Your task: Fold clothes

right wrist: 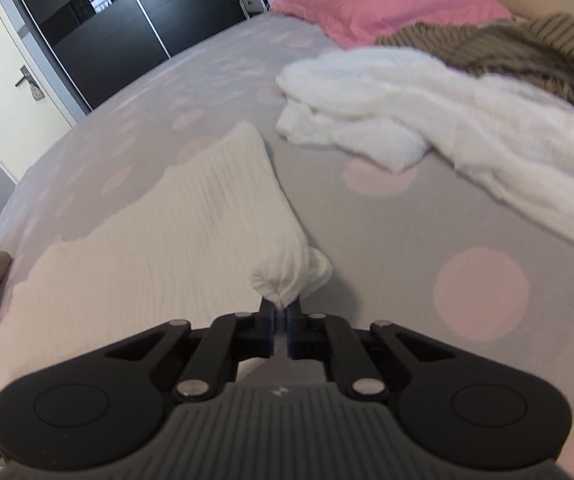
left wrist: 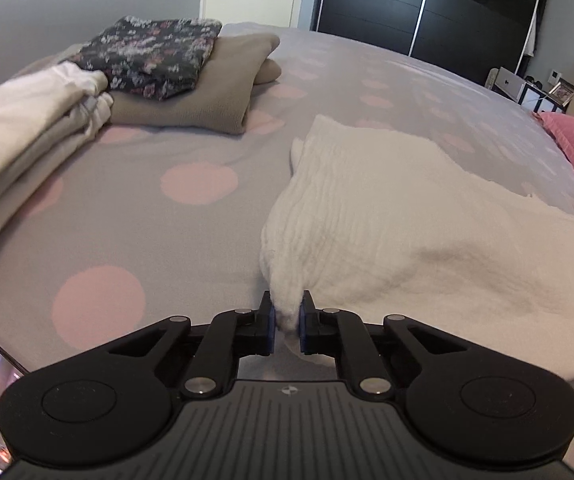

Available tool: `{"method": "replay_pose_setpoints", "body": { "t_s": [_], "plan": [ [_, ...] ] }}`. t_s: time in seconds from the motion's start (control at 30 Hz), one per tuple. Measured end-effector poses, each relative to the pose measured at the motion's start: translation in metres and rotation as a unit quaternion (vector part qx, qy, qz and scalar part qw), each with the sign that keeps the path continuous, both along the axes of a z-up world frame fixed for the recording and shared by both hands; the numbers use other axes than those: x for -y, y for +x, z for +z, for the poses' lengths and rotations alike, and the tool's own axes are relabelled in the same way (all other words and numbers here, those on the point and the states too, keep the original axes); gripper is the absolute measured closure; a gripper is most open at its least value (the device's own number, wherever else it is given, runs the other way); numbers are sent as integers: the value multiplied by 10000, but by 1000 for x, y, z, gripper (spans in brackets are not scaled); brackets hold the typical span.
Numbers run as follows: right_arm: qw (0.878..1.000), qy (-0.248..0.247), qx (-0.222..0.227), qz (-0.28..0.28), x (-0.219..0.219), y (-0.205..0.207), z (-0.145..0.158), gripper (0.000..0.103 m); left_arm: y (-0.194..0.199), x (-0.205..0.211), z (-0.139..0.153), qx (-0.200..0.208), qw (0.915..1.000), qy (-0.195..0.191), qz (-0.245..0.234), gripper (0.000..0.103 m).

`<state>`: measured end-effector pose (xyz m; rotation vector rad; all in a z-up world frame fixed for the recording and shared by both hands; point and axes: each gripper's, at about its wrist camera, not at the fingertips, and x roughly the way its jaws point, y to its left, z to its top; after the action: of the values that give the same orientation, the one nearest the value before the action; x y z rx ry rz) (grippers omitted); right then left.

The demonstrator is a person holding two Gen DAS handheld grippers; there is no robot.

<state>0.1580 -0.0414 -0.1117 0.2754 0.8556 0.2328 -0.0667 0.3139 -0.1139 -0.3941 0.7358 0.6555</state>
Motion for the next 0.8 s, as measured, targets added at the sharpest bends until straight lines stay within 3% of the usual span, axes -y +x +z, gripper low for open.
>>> {"method": "replay_pose_setpoints", "body": {
  "t_s": [0.33,0.47,0.67,0.8],
  "plan": [
    [9989,-10,-442,-172,45,-45,50,97,-33,28,44,-244,9984,-150,-479,94],
    [9987,-73,-446,-217,68,-78,64,97,-54,52,58,-454,9959,-3,-778,94],
    [9970,-54,-520,-569,111,-123,77,97,-83,84,61,-811,9867,-160,-1399,94],
    [9960,-193,-593,-648,127,-143,75,97,-97,103,52,-1178,9756,-279,-1830,94]
  ]
}}
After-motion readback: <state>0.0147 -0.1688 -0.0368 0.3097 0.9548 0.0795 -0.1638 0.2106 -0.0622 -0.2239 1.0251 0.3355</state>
